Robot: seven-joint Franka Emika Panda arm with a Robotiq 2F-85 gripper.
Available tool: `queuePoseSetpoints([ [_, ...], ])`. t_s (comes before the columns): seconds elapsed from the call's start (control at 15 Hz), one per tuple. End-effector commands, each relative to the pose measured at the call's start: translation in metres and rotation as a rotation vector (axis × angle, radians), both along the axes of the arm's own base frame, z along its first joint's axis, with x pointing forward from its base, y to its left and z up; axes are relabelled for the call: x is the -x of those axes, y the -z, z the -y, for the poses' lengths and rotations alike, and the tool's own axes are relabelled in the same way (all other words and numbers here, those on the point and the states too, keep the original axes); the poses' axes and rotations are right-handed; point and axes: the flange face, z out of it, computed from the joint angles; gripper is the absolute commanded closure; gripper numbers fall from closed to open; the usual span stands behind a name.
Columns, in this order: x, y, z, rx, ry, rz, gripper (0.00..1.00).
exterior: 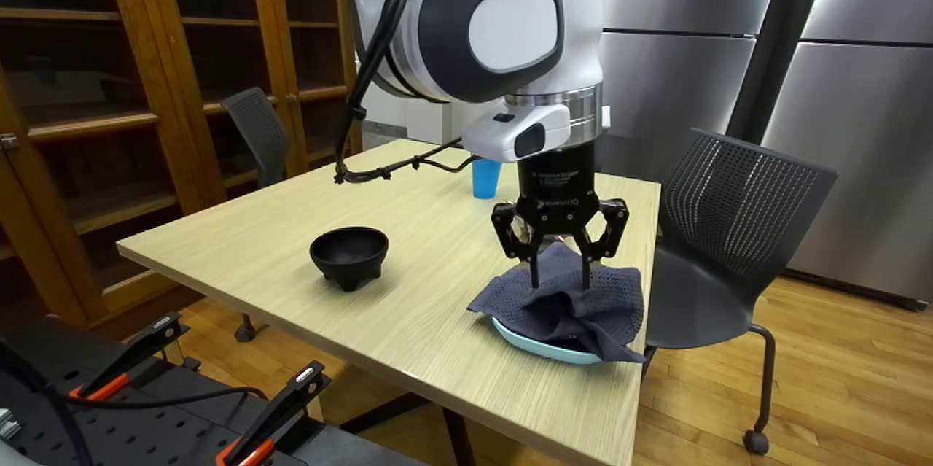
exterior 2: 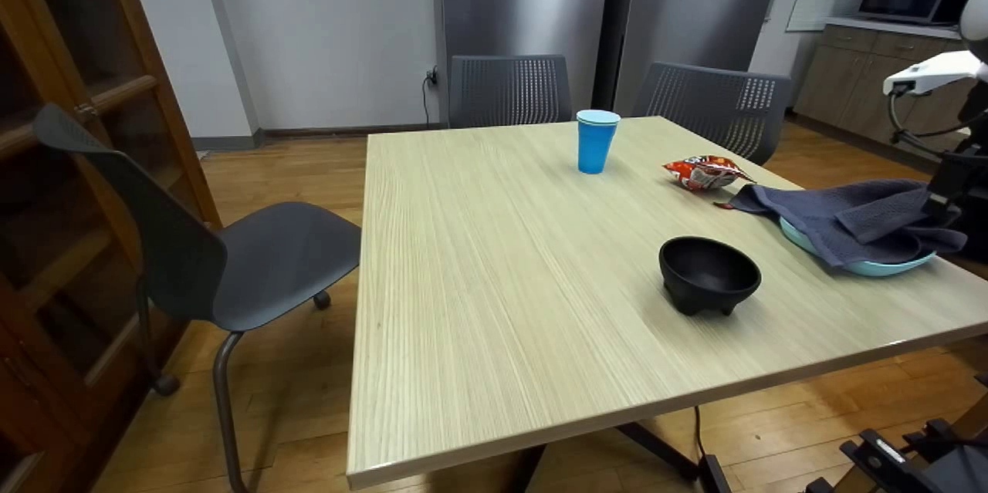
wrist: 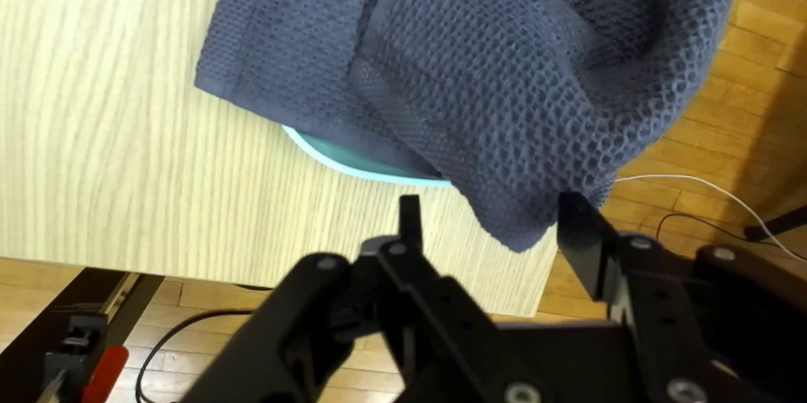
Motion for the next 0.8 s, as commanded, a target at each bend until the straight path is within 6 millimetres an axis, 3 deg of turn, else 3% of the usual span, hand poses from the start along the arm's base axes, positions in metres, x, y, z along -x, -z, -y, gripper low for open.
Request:
queuePoseSetpoints([
  [0.0, -0.005, -0.025, 0.004, -0.012, -0.012, 0.027, 0.1],
  [0.13, -0.009, -0.03, 0.005, -0.013, -0.015, 0.036, 0.0],
  [0.47, -0.021, -0.037, 0.003, -0.024, -0.006, 0.08, 0.0],
  [0.73, -0.026, -0.053, -0.019, -0.144, 0.027, 0.192, 0.0],
])
